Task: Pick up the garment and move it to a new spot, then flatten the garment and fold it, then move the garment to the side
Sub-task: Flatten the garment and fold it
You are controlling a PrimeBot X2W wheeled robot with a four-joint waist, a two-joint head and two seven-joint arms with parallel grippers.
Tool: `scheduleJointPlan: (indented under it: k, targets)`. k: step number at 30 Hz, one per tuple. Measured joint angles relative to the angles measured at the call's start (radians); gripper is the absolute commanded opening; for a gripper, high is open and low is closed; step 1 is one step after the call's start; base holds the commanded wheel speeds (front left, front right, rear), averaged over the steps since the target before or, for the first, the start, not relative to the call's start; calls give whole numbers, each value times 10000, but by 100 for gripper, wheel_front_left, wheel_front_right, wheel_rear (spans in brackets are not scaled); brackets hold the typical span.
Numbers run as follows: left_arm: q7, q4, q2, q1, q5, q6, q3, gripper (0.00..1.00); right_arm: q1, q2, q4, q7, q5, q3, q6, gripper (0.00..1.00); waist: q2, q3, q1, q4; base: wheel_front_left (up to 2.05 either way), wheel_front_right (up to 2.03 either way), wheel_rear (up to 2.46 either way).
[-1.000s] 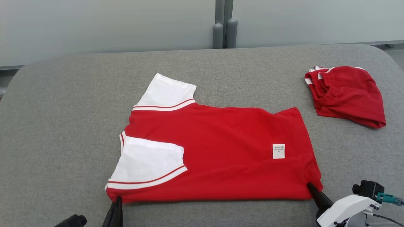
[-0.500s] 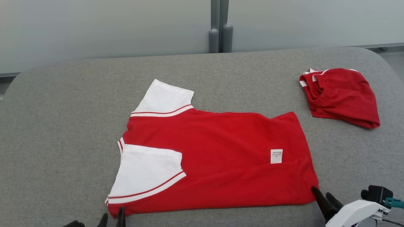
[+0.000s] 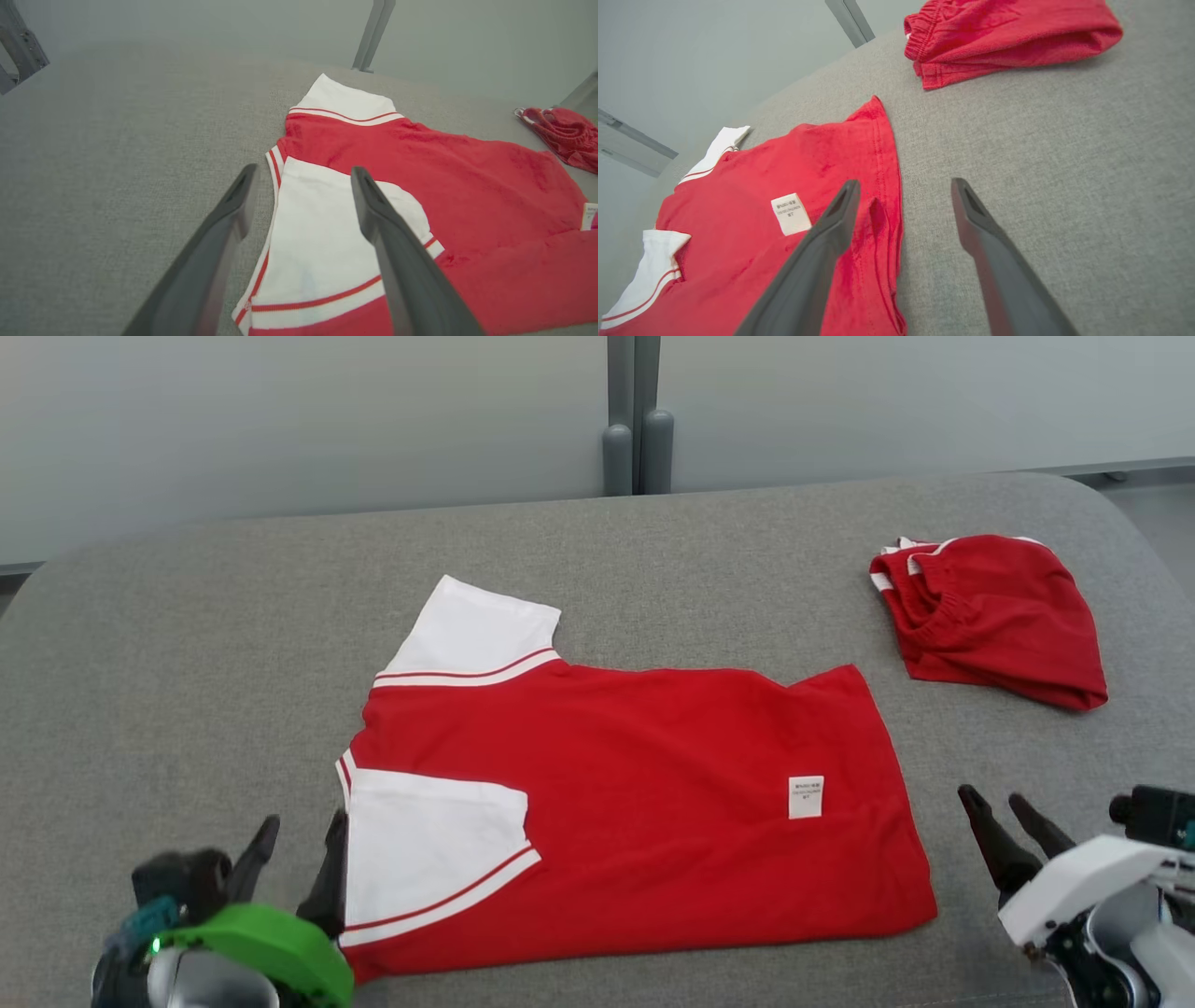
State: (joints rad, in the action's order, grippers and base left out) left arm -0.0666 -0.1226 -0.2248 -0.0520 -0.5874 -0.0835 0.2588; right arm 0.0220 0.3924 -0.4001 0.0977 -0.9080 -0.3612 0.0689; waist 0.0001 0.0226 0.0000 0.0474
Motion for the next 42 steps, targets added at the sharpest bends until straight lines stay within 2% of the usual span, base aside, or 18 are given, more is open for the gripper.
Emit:
scheduleJointPlan:
  k: [4,10,21,30,38,42]
  targets:
    - [671,-10,-167,1292,301,44,366,100,852,291,453,-326,523,-332,2,100,0,145,0,-107,0,0,0]
    - [1559,-407,-161,3112,391,46,485,100,1993,316,1206,-928,757,-755,79,100,0,630,0,-316,0,0,0]
    - [3103,-1973,-228,6134,723,117,709,100,3300,357,1967,-1795,1097,-1116,105,100,0,1983,0,-814,0,0,0]
    - [3722,-3189,-247,7753,909,109,677,100,4298,343,2686,-2222,1262,-1264,146,100,0,3225,0,-1273,0,0,0]
    - [3818,-3670,-261,9227,1110,111,606,100,4822,355,3028,-2245,1264,-984,132,100,0,4369,0,-1584,0,0,0]
    - [3720,-4186,-259,9445,1137,128,623,100,4933,336,3016,-2125,1266,-903,130,100,0,4862,1,-1656,0,0,0]
